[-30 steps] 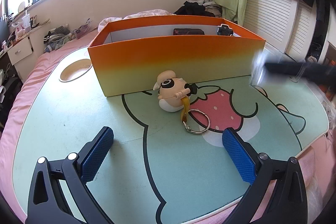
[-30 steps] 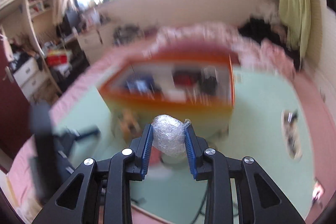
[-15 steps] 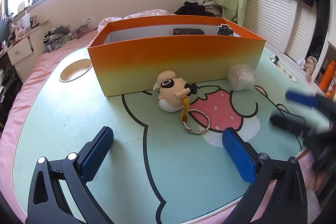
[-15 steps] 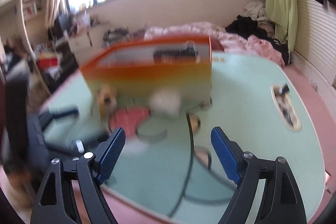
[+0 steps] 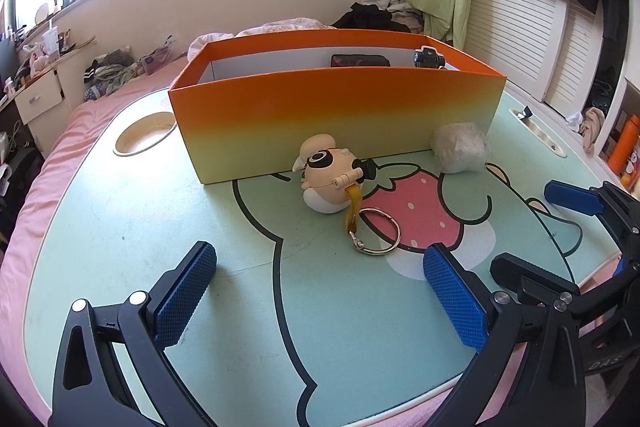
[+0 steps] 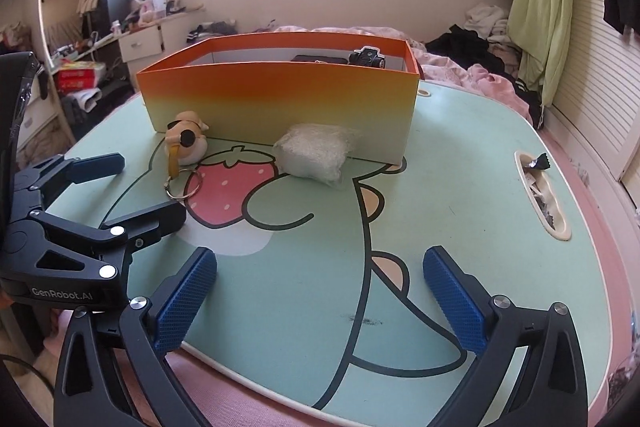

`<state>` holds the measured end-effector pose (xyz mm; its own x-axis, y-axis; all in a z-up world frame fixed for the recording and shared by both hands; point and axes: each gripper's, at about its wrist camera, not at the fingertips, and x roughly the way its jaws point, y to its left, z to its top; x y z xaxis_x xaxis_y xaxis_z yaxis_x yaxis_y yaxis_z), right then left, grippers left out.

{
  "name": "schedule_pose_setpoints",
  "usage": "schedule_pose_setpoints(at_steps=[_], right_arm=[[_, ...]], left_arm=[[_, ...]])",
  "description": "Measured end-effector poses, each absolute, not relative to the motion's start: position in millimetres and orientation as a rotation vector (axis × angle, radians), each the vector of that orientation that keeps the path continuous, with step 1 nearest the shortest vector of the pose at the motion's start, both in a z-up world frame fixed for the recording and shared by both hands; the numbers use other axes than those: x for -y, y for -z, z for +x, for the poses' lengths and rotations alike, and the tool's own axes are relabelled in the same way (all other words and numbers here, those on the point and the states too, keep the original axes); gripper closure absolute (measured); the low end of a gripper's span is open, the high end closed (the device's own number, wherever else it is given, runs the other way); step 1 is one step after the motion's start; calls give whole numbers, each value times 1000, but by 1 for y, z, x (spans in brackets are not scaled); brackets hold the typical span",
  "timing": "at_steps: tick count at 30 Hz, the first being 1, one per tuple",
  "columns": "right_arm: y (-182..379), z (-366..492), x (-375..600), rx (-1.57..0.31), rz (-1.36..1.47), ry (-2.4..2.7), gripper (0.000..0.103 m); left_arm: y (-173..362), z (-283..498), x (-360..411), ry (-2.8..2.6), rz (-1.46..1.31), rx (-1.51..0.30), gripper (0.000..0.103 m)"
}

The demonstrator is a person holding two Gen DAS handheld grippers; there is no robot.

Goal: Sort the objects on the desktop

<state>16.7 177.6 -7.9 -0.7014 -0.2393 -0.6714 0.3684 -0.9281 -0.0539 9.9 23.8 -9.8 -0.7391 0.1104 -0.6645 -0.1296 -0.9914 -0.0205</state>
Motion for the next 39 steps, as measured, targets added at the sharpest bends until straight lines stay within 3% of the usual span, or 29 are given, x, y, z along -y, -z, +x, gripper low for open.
schedule_pose_setpoints(at_steps=[4,9,13,18,25,27,34,39], right_arm=[[8,17,-177,-262,994,2614,0],[6,16,-178,-257,993,2609,0],[6,17,-177,-260,992,2608,0],[6,17,-177,-259,992,2608,0],[6,16,-179,-255,987,2603,0],[6,16,-179,-254,984,2601,0],[6,16,-180,-252,982,2599,0],[5,16,-180,-251,978,2598,0]], left_arm=[[9,13,-19,-2818,-1069,-34,1],[-16,25,-5,-2858,-1014,48,28],[-65,16,-6,-2801,-950,107,38],[-97,-76,-34,-2672,-1125,116,39],[-55,-188,-84,-2616,-1578,52,39],[-47,-202,-94,-2600,-1638,-2,38],[-38,-223,-94,-2584,-1751,56,41],[-53,-203,-87,-2626,-1566,62,41]])
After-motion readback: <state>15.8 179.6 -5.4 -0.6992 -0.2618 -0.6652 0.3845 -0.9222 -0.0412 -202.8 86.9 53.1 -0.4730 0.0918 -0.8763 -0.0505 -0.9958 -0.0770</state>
